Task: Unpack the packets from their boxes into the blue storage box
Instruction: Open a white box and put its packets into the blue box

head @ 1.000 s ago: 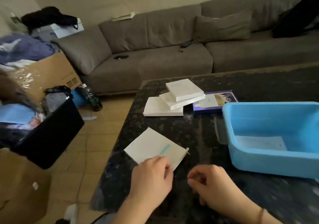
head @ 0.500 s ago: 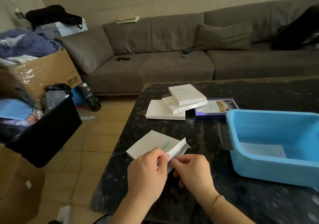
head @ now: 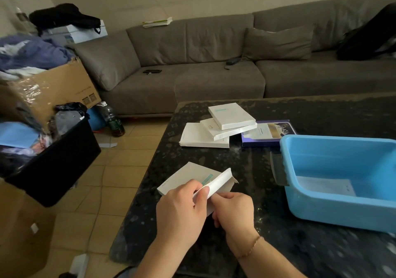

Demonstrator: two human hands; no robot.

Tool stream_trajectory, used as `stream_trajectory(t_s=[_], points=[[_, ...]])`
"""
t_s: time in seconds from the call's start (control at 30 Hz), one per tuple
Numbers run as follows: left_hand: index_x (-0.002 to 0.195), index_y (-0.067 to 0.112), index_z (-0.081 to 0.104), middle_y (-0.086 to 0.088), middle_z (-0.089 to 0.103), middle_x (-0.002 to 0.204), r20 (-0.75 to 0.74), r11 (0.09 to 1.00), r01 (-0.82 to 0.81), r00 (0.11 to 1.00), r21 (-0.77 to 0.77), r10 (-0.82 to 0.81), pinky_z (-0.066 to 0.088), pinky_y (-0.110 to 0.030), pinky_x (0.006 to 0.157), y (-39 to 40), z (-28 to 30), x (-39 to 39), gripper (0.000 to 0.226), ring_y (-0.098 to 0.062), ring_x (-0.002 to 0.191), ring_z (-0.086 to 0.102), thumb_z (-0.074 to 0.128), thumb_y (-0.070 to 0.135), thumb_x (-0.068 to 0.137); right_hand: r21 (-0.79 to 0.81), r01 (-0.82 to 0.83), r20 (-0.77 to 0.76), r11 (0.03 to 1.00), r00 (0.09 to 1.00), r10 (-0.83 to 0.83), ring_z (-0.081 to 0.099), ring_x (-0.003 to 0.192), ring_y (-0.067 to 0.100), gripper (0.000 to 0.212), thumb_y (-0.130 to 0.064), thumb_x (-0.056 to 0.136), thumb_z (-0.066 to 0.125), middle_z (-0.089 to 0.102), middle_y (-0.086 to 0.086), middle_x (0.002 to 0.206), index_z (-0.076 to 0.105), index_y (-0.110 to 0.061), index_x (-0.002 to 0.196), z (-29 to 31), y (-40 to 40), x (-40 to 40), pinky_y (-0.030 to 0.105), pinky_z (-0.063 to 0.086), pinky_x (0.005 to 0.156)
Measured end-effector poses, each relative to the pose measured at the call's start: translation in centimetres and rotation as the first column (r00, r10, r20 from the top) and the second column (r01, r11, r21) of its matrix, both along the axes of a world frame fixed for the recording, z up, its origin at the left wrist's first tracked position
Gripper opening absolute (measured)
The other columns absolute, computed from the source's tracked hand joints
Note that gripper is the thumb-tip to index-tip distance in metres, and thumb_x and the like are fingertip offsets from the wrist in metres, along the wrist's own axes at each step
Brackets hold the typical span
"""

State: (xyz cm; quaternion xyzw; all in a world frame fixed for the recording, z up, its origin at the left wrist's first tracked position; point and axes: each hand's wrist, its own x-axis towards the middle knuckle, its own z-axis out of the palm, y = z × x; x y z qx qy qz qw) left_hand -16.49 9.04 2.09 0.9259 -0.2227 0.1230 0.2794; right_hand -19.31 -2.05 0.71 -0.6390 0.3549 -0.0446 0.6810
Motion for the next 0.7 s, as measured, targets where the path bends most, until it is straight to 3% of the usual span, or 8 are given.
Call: stream_trajectory(t_s=[0.2, 0.37, 0.5, 0.6, 0.7], points=[[0.084, 0.02, 0.069, 0.003, 0.075, 0.088, 0.019, 0.999, -0.004, 1.0, -0.042, 0.004, 0.045, -0.007, 0.053, -0.3, -0.2, 0.2, 0.037, -0.011, 0.069, 0.07, 0.046, 0.049, 0.088, 0.167, 0.136, -0.02, 0.977, 0.991, -0.134, 0.044, 0.034, 0.014, 0.013, -0.012, 0.086, 0.07, 0.055, 0.008, 0.043, 0.072, -0.009, 0.073, 0.9, -0.6, -1.8, 0.022, 0.037, 0.038], [0.081, 0.023, 0.065, 0.007, 0.072, 0.08, 0.047, 0.999, 0.023, 0.999, -0.034, -0.022, 0.041, -0.005, 0.05, -0.3, -0.4, 0.5, 0.036, -0.003, 0.061, 0.06, 0.043, 0.051, 0.09, 0.233, 0.09, 0.042, 0.968, 0.994, -0.103, 0.039, 0.036, 0.017, 0.014, -0.017, 0.091, 0.068, 0.046, 0.006, 0.037, 0.073, -0.009, 0.081, 0.8, -1.2, -3.2, 0.023, 0.031, 0.039], [0.082, 0.024, 0.064, 0.007, 0.075, 0.09, 0.048, 0.998, 0.038, 0.998, -0.043, -0.036, 0.05, -0.01, 0.051, -0.3, -1.0, 0.2, 0.035, -0.007, 0.073, 0.069, 0.044, 0.052, 0.09, 0.113, 0.023, 0.051, 0.993, 0.998, -0.029, 0.044, 0.037, 0.017, 0.019, -0.02, 0.097, 0.056, 0.048, 0.004, 0.041, 0.066, -0.009, 0.085, 0.3, -1.9, -3.7, 0.024, 0.037, 0.039], [0.084, 0.024, 0.065, 0.005, 0.075, 0.094, 0.053, 0.997, 0.032, 0.998, -0.064, -0.029, 0.054, -0.015, 0.053, -0.3, -1.1, 0.1, 0.038, -0.009, 0.079, 0.07, 0.043, 0.055, 0.088, -0.169, -0.07, 0.081, 0.983, 0.993, 0.085, 0.051, 0.044, 0.014, 0.026, -0.031, 0.091, 0.066, 0.058, 0.002, 0.05, 0.066, -0.014, 0.072, -0.5, -2.1, -3.5, 0.032, 0.048, 0.048], [0.086, 0.024, 0.065, 0.003, 0.075, 0.097, 0.065, 0.997, 0.034, 0.997, -0.065, -0.029, 0.056, -0.017, 0.054, -0.2, -1.2, 0.0, 0.036, -0.013, 0.082, 0.072, 0.046, 0.054, 0.088, -0.325, -0.072, 0.081, 0.943, 0.991, 0.103, 0.057, 0.05, 0.012, 0.023, -0.036, 0.085, 0.072, 0.065, 0.0, 0.058, 0.066, -0.023, 0.067, -0.8, -2.0, -2.9, 0.03, 0.054, 0.056]])
